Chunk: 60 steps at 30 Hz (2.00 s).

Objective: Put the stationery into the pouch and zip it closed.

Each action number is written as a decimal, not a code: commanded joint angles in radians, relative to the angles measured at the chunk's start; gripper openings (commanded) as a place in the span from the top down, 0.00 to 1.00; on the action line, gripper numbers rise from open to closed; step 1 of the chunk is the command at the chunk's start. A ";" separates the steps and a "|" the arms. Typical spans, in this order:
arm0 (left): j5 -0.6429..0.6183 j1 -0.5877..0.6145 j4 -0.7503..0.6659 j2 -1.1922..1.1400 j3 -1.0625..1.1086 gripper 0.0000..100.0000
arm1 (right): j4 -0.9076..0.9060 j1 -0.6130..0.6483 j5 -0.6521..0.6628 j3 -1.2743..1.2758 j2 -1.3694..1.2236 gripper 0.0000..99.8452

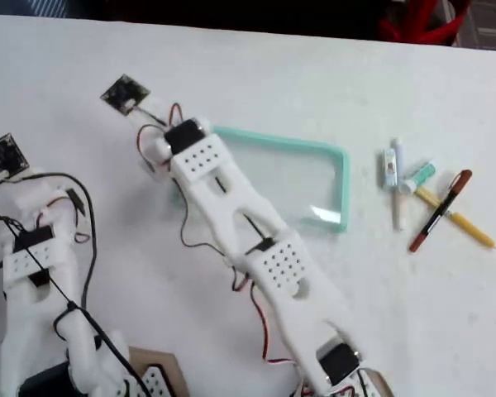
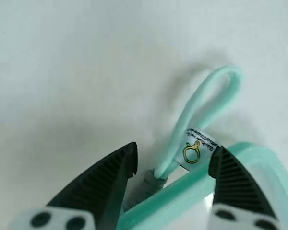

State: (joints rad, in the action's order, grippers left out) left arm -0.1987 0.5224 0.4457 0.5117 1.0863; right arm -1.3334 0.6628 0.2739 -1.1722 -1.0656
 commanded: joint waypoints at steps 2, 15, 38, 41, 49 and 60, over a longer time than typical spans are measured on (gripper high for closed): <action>-0.008 -0.001 -0.023 0.004 -0.008 0.92 | -0.004 -0.050 -0.020 -0.157 -0.097 0.75; -0.008 -0.001 -0.023 0.004 -0.008 0.92 | -0.065 -0.010 0.083 -0.279 -0.255 0.82; -0.005 -0.090 -0.020 0.004 -0.008 0.91 | -0.303 -0.028 0.087 -0.480 -0.111 0.98; 0.023 -0.113 -0.015 0.004 -0.008 0.88 | -0.374 -0.022 0.087 -0.485 -0.001 0.98; 0.049 -0.114 0.049 0.005 -0.012 0.76 | -0.384 -0.024 0.081 -0.493 0.300 0.98; 0.051 -0.142 0.348 0.185 -0.172 0.76 | -0.384 -0.070 0.086 -0.493 0.564 0.98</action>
State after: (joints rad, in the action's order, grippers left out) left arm -0.1619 0.4196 0.6882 0.5869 1.0111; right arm -1.7139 0.6276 0.3521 -1.6264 -0.6068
